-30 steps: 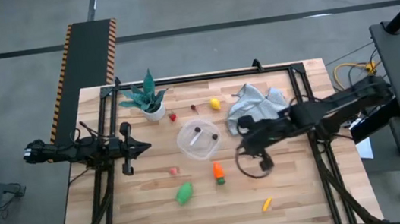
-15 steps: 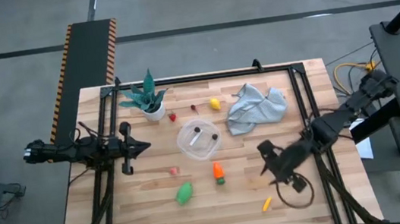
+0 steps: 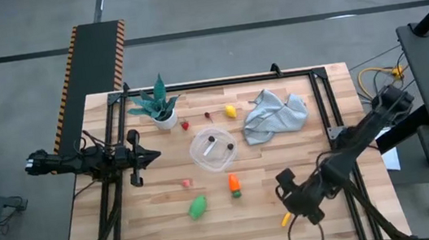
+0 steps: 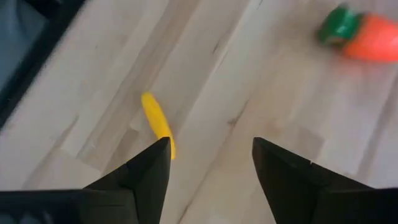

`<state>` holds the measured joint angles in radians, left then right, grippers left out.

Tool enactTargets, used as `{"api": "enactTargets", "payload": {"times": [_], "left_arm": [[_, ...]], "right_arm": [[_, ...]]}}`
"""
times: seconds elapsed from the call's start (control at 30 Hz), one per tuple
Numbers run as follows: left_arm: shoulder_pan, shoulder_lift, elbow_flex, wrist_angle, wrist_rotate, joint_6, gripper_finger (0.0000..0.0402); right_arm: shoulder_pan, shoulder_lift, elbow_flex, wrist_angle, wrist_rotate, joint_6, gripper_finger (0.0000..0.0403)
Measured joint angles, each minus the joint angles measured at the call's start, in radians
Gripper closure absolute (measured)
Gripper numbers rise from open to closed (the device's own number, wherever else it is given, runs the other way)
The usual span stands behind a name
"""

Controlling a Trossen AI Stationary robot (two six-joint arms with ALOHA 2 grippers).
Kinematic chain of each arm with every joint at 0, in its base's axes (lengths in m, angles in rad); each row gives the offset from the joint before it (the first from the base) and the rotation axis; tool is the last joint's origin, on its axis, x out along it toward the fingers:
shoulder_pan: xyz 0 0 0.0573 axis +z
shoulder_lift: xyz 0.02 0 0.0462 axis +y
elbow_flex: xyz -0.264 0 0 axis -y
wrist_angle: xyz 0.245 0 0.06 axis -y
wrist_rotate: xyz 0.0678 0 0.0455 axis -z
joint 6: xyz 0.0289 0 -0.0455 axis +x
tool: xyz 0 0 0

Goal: Pick and placing Produce into tupperware
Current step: Put the yellow corn into the transparent bin

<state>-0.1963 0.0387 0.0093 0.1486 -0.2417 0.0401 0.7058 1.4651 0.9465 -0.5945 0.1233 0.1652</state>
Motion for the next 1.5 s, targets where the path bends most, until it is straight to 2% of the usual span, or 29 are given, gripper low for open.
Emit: {"api": "enactTargets", "payload": {"times": [0.5,1.0,1.5], "left_arm": [[0.000,0.000,0.000,0.001,0.000,0.000,0.0402],[0.000,0.000,0.000,0.001,0.001,0.000,0.0402],[0.000,0.000,0.000,0.000,0.001,-0.001,0.0402]], "right_arm": [[0.017,0.219,0.044,0.078,-0.125,0.112,0.0183],[0.034,0.333,0.048,0.138,-0.118,0.132,0.0184],[0.036,0.339,0.045,0.141,-0.076,0.170,0.0192]]}}
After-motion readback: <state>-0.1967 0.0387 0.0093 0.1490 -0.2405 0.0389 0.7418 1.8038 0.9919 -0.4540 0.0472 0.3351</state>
